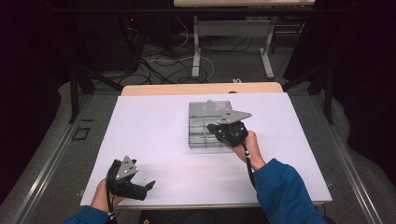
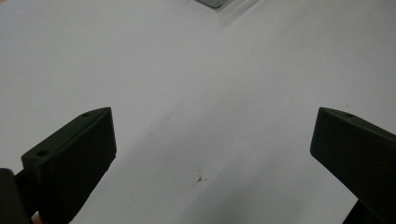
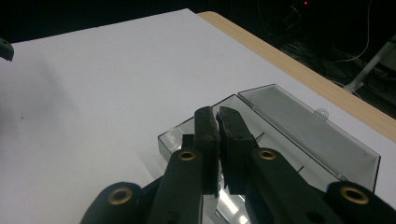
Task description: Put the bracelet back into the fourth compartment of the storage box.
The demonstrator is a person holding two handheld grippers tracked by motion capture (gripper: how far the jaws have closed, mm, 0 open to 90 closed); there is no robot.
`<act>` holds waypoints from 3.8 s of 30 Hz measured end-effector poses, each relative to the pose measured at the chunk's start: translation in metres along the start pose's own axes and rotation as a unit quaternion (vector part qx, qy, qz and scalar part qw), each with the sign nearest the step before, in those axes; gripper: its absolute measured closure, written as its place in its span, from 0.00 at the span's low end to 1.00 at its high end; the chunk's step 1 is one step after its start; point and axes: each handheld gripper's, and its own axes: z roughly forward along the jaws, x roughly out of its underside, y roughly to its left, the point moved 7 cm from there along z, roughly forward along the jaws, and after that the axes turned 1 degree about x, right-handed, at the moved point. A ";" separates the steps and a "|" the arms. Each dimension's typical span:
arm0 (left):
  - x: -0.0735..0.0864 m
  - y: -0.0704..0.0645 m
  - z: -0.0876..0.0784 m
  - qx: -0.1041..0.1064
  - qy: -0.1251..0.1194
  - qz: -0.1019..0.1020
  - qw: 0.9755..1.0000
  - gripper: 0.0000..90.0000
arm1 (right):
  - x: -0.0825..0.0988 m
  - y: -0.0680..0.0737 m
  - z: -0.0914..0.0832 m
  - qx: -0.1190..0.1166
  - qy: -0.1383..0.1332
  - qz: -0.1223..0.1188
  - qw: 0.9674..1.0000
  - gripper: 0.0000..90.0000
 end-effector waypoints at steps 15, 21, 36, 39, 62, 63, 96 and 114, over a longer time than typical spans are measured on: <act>0.000 0.000 0.000 0.001 0.000 -0.001 1.000 0.00 | -0.008 -0.001 0.011 0.008 -0.005 0.004 1.000 0.96; 0.000 0.000 0.000 0.002 -0.001 -0.001 1.000 0.00 | -0.009 -0.003 0.017 0.008 -0.003 0.009 1.000 0.96; 0.000 -0.001 0.000 0.004 0.001 0.000 1.000 0.00 | -0.010 -0.004 0.033 0.012 -0.003 0.025 1.000 0.96; 0.000 -0.001 0.000 0.005 0.002 0.000 1.000 0.00 | -0.009 -0.003 0.036 0.011 -0.001 0.028 1.000 0.96; 0.000 -0.001 0.000 0.005 0.001 0.000 1.000 0.00 | 0.004 0.005 0.061 0.006 0.023 0.048 0.999 0.96; 0.000 -0.001 -0.001 0.005 0.002 0.000 1.000 0.00 | 0.004 0.005 0.061 0.006 0.023 0.048 0.999 0.96; 0.000 -0.001 0.000 0.005 -0.001 0.001 1.000 0.00 | 0.025 0.005 0.085 0.002 0.064 0.078 0.995 0.96; 0.000 -0.002 0.001 0.008 0.002 -0.001 1.000 0.00 | 0.039 -0.015 0.091 0.042 0.092 0.108 0.989 0.95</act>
